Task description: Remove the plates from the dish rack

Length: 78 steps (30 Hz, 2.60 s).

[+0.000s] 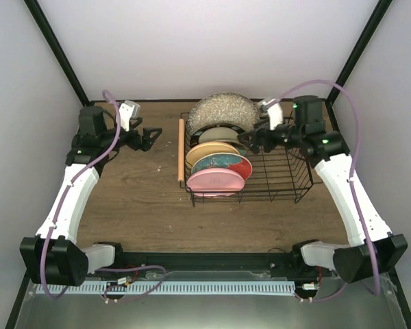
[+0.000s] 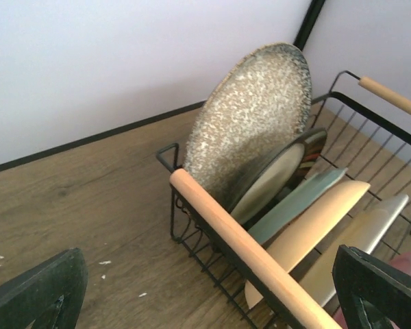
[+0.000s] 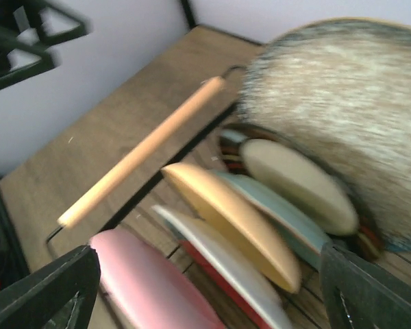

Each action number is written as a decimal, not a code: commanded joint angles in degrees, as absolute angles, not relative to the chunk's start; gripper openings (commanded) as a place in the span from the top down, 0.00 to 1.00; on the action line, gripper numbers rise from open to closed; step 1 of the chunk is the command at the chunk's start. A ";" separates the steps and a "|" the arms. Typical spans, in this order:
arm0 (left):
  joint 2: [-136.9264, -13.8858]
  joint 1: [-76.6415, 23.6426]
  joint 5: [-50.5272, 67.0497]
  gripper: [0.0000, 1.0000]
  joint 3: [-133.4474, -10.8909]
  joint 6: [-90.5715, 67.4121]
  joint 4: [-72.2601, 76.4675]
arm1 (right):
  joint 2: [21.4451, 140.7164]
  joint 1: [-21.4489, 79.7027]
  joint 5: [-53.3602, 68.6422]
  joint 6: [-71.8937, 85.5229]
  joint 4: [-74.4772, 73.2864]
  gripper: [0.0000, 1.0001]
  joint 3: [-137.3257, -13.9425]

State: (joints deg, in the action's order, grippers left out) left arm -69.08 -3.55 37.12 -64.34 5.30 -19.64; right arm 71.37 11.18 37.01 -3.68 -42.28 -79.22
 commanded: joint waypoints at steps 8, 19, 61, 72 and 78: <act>-73.03 -7.91 40.74 0.00 -67.88 14.01 -25.18 | 76.15 37.93 10.72 -16.72 -51.39 0.14 -80.63; -73.74 -9.22 40.44 0.00 -66.57 16.51 -25.49 | 78.74 43.10 0.04 -20.26 -47.05 0.23 -78.09; -69.63 -9.31 41.46 0.00 -60.12 15.36 -25.23 | 78.86 43.07 5.87 -26.05 -46.93 0.80 -76.24; -69.33 -9.31 41.48 0.00 -59.14 14.88 -24.72 | 77.00 43.07 2.27 -29.78 -48.56 0.91 -79.71; -70.05 -9.31 41.69 0.00 -60.62 14.86 -24.40 | 76.99 43.06 1.57 -29.88 -49.90 0.98 -82.52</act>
